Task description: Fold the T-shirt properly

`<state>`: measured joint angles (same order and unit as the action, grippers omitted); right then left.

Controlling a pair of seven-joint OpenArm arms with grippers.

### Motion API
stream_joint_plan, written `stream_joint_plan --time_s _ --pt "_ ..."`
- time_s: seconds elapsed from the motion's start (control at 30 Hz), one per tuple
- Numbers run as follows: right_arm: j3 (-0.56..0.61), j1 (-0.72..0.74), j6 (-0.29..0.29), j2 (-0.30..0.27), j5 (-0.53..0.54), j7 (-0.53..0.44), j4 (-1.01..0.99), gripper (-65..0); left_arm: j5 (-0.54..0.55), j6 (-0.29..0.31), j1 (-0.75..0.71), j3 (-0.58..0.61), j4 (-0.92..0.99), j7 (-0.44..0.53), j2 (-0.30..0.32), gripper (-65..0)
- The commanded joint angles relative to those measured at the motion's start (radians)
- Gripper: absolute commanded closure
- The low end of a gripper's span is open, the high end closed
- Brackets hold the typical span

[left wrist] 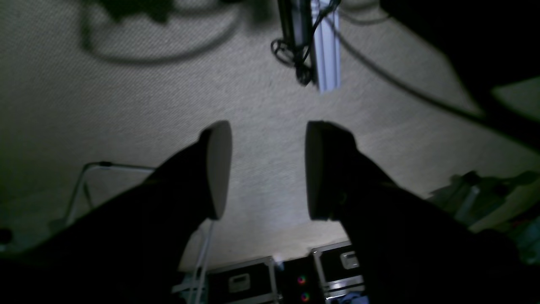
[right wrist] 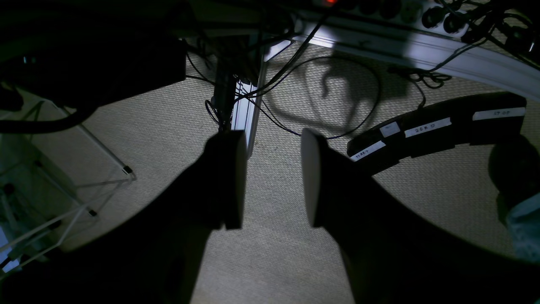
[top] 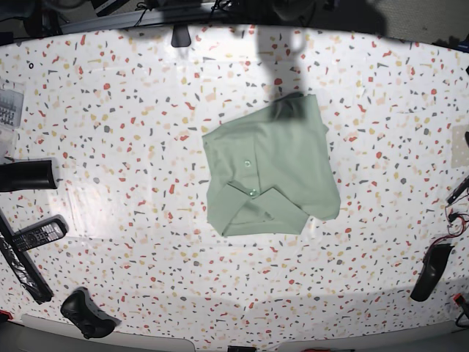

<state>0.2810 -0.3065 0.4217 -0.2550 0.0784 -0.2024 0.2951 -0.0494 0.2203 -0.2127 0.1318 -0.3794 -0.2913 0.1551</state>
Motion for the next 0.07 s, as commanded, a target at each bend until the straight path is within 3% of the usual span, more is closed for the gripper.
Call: stream_joint_plan --time_s 0.0,0.03 --pt "0.001 -0.006 0.007 -0.009 -0.001 -0.016 -0.001 -21.2 0.005 0.007 -0.007 0.001 -0.002 -0.004 0.001 -26.0" --pt "0.001 -0.006 0.008 -0.009 -0.001 -0.020 0.000 -21.2 0.005 0.007 -0.006 0.001 -0.002 -0.004 0.000 -26.0"
